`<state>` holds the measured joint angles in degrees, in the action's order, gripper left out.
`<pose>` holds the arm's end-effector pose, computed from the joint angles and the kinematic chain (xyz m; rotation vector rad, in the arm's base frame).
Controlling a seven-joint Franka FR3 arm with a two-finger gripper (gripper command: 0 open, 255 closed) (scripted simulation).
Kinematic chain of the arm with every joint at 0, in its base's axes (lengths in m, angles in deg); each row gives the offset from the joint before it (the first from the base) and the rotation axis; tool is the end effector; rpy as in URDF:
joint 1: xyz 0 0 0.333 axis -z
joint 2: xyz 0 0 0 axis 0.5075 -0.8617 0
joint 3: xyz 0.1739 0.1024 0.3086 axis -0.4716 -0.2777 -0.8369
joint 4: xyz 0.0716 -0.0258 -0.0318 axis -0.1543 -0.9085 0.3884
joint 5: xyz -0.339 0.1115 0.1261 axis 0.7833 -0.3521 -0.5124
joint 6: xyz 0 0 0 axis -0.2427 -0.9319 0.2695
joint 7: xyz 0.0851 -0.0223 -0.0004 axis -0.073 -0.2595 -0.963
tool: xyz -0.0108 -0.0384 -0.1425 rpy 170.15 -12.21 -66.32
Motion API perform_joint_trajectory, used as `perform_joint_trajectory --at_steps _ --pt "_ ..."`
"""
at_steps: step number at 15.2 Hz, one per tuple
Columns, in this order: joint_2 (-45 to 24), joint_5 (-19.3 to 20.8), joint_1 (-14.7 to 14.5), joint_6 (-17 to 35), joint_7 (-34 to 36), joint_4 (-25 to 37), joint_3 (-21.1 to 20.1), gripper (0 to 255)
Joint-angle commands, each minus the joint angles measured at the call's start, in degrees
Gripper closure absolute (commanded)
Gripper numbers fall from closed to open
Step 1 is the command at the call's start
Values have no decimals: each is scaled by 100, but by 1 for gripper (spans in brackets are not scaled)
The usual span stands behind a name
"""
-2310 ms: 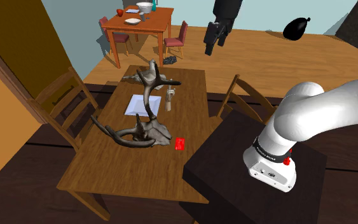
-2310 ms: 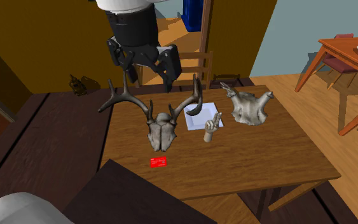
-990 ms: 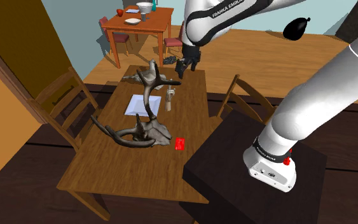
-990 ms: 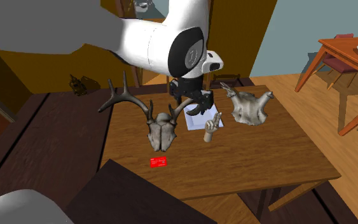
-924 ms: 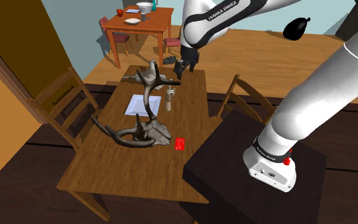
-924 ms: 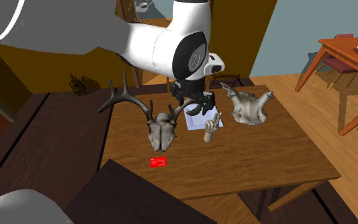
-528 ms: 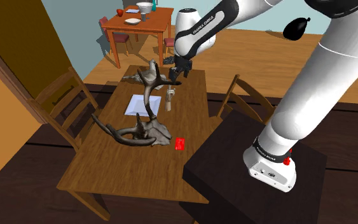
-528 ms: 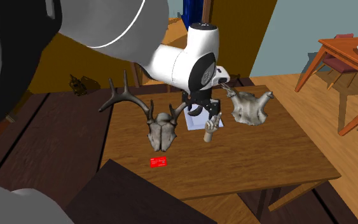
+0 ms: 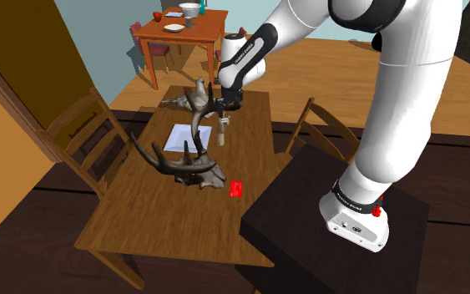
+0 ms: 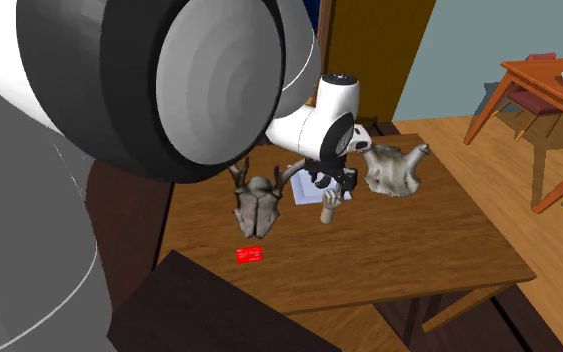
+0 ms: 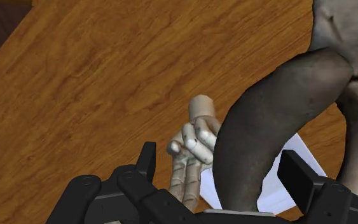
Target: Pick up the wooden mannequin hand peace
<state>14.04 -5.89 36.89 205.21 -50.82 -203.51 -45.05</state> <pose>0.5900 -0.0681 0.2764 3.1015 -0.1694 0.1434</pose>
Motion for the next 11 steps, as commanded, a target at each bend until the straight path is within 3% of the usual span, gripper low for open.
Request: perform_joint_trajectory --at_steps 1,11 --pt "-475 -14 40 117 -15 339 25 0" --pt "-1230 -41 20 582 -14 626 77 0"
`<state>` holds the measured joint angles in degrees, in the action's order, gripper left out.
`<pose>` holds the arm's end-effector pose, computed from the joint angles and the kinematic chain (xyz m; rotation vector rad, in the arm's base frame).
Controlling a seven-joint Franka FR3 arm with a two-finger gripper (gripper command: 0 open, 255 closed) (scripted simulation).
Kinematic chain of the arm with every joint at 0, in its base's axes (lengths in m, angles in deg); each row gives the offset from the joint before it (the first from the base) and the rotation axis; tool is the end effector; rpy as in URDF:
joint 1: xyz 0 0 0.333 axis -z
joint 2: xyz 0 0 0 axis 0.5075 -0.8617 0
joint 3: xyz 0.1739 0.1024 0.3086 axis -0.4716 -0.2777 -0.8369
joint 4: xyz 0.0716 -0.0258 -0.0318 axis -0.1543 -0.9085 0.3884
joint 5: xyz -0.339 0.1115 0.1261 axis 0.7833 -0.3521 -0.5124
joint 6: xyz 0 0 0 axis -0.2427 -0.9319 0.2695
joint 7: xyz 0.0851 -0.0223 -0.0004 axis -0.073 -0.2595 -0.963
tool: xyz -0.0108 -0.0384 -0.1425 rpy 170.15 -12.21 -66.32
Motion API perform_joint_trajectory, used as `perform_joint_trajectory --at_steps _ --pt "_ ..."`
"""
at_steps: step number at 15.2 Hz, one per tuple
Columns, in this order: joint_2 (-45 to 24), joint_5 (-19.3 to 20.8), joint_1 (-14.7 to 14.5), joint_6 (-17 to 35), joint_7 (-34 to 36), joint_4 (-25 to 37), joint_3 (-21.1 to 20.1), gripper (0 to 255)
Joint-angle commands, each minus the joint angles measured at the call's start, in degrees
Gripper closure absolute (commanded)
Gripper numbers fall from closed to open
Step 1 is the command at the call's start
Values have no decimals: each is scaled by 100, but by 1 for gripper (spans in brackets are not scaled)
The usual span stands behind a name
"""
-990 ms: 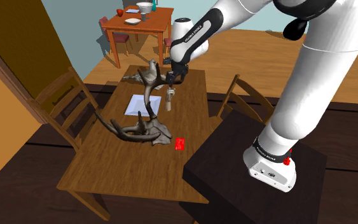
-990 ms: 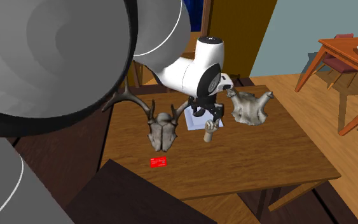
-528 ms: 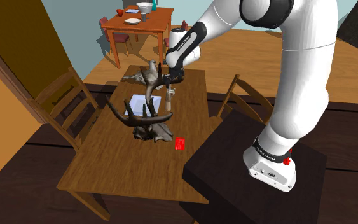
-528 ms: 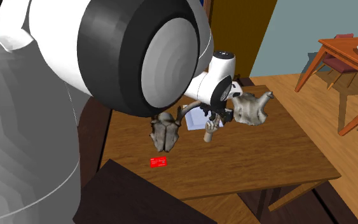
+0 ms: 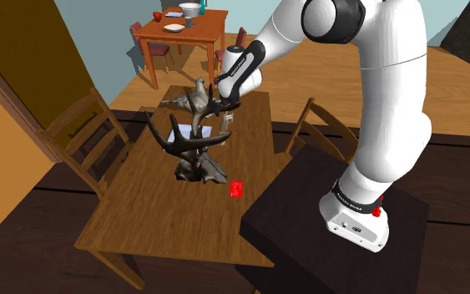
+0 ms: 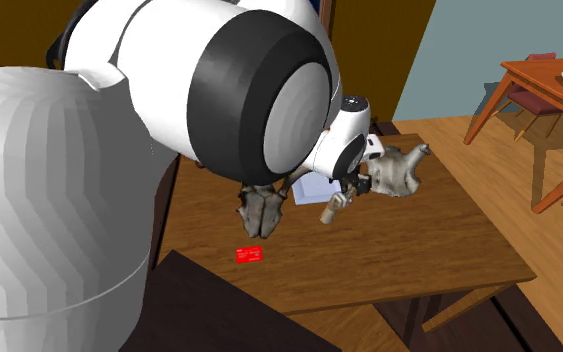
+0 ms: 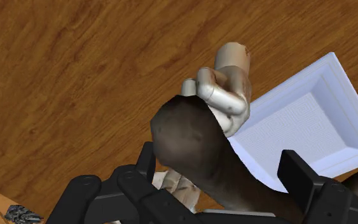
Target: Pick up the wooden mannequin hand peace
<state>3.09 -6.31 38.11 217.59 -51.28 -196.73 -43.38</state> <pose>0.6435 -0.1047 0.2281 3.0620 -0.2274 0.3608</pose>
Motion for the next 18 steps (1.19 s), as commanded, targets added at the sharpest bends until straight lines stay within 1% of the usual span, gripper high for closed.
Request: perform_joint_trajectory --at_steps 1,2,3,5,7,8,10,11,18 --pt "-135 -6 -109 -656 28 -51 -84 0" --pt "-142 -18 -79 -724 -6 24 -94 255" --pt "-204 16 -221 -622 138 -22 -58 255" --pt "-146 10 -241 -850 154 139 -63 255" --pt "-194 -8 -180 -934 86 271 -83 255" --pt "-137 9 -238 -1017 140 296 -74 255" --pt "-93 23 -263 -937 168 179 -65 255" --pt "-135 -22 -125 -656 16 -51 -69 255" --pt "313 -45 -143 -1044 -10 -110 -54 255"
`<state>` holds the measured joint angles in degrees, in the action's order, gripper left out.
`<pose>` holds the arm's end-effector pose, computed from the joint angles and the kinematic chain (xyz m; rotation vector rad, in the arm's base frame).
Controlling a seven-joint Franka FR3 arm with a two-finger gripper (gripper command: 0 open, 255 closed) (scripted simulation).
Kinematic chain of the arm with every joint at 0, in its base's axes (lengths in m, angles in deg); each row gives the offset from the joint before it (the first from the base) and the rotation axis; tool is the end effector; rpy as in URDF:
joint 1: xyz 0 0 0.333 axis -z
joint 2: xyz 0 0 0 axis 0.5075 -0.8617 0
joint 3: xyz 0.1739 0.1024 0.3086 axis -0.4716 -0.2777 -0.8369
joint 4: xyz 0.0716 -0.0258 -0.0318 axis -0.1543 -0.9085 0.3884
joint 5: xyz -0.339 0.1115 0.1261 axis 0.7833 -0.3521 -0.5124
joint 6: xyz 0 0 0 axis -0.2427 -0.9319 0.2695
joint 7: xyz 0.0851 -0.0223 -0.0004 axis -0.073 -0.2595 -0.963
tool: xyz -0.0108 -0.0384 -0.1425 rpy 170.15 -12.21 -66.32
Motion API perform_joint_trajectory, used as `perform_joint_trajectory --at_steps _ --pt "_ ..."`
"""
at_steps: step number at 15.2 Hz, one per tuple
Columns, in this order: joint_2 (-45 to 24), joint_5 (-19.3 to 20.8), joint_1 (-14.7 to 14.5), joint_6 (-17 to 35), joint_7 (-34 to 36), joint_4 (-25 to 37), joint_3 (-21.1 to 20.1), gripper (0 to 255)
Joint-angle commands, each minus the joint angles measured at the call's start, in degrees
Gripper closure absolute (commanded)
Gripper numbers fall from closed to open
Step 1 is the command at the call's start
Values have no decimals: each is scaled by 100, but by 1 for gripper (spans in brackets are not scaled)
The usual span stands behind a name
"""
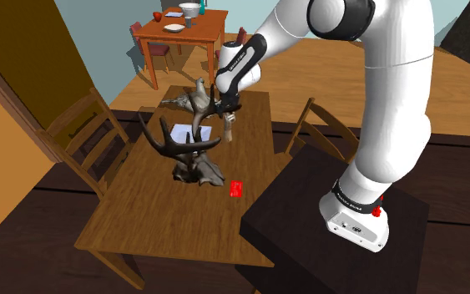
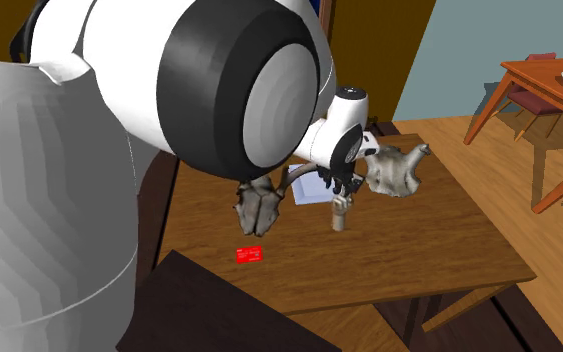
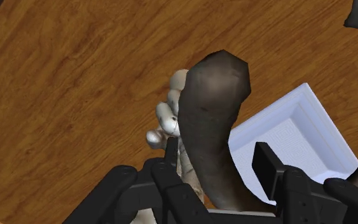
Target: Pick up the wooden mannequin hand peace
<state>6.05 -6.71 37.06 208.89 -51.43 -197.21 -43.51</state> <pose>0.6278 -0.0903 0.2408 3.0895 -0.2091 0.1956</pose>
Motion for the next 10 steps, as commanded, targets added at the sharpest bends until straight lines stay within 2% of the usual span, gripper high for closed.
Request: perform_joint_trajectory --at_steps 1,10 --pt "78 -6 -40 -232 3 -66 -39 255" --pt "495 -10 -40 -661 -10 -55 -41 255"
